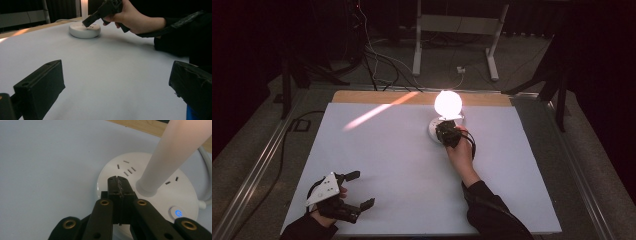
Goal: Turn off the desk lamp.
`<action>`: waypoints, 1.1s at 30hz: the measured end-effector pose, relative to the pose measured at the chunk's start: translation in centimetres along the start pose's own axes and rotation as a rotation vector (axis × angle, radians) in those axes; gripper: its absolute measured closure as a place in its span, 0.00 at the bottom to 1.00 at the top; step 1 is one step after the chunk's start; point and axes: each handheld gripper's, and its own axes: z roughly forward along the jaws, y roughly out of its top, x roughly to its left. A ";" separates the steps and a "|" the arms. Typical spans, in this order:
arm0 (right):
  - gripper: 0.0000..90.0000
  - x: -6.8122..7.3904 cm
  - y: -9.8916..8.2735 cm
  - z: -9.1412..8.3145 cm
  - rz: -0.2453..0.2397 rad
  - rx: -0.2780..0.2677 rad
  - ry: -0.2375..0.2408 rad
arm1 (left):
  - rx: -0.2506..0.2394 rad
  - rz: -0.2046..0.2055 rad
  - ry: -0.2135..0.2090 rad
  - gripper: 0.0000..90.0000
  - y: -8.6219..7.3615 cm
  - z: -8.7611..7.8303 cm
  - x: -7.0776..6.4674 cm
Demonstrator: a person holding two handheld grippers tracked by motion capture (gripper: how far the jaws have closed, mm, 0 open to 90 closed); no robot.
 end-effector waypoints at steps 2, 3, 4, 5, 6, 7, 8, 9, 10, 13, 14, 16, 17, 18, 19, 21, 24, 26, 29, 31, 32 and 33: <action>1.00 -0.1 0.0 0.0 0.003 -0.002 -0.002 | 0.003 0.003 0.001 0.01 0.0 0.0 0.0; 1.00 0.0 -0.2 0.0 -0.004 0.000 -0.006 | 0.005 0.004 0.000 0.01 0.0 0.0 0.0; 1.00 0.0 -0.2 0.1 -0.009 0.001 -0.007 | 0.005 0.005 0.001 0.01 0.0 0.0 0.0; 1.00 0.0 -0.2 0.1 -0.009 0.001 -0.007 | 0.003 0.003 0.001 0.01 0.0 0.0 0.0; 1.00 0.0 -0.3 0.1 -0.007 0.003 -0.007 | 0.002 0.002 0.000 0.01 0.0 0.0 0.0; 1.00 0.1 -0.5 0.2 -0.005 -0.005 -0.011 | 0.004 0.002 0.001 0.01 0.0 0.0 0.0; 1.00 0.1 -0.5 0.2 -0.005 -0.005 -0.011 | 0.004 0.005 0.002 0.01 0.0 0.0 0.0; 1.00 0.1 -0.6 0.1 -0.005 -0.009 -0.014 | 0.005 0.005 0.001 0.01 0.0 0.0 0.0; 1.00 0.2 -0.7 0.1 -0.011 -0.015 -0.016 | 0.003 0.006 0.002 0.01 0.0 0.0 0.0; 1.00 0.3 -0.7 0.1 -0.010 -0.015 -0.027 | 0.005 0.003 0.003 0.01 0.0 0.0 0.0; 1.00 0.4 -0.7 0.1 -0.012 -0.015 -0.029 | 0.006 0.004 0.002 0.01 0.0 0.0 0.0; 1.00 0.6 -0.9 0.1 -0.043 -0.020 -0.040 | 0.004 0.005 0.000 0.01 0.0 0.0 0.0; 1.00 0.6 -0.9 0.1 -0.043 -0.020 -0.040 | 0.003 0.003 0.000 0.01 0.0 0.1 0.0; 1.00 0.7 -1.0 0.1 -0.050 -0.020 -0.045 | 0.004 0.003 0.000 0.01 0.0 0.1 0.0; 1.00 0.7 -1.1 0.1 -0.050 -0.026 -0.047 | 0.004 0.003 0.000 0.01 0.0 0.1 0.0; 1.00 0.8 -1.0 0.0 -0.052 -0.023 -0.051 | 0.004 0.004 0.001 0.01 0.0 0.1 0.0; 1.00 0.8 -0.7 -0.7 -0.032 -0.062 -0.053 | 0.003 0.001 0.004 0.01 0.0 0.0 0.0; 1.00 1.0 -0.2 -1.4 -0.026 -0.093 -0.040 | 0.005 0.001 0.005 0.01 0.0 0.1 0.0; 1.00 1.4 0.5 -2.2 -0.045 -0.107 -0.034 | 0.007 0.000 0.004 0.01 0.0 0.1 0.1; 1.00 1.4 0.8 -2.4 -0.040 -0.113 -0.029 | 0.008 0.004 0.003 0.01 0.0 0.1 0.0; 1.00 1.4 0.9 -2.5 -0.038 -0.116 -0.029 | 0.008 0.006 0.001 0.01 0.0 0.1 0.0; 1.00 1.4 0.9 -2.5 -0.039 -0.115 -0.031 | 0.007 0.008 0.003 0.01 0.0 0.1 -0.1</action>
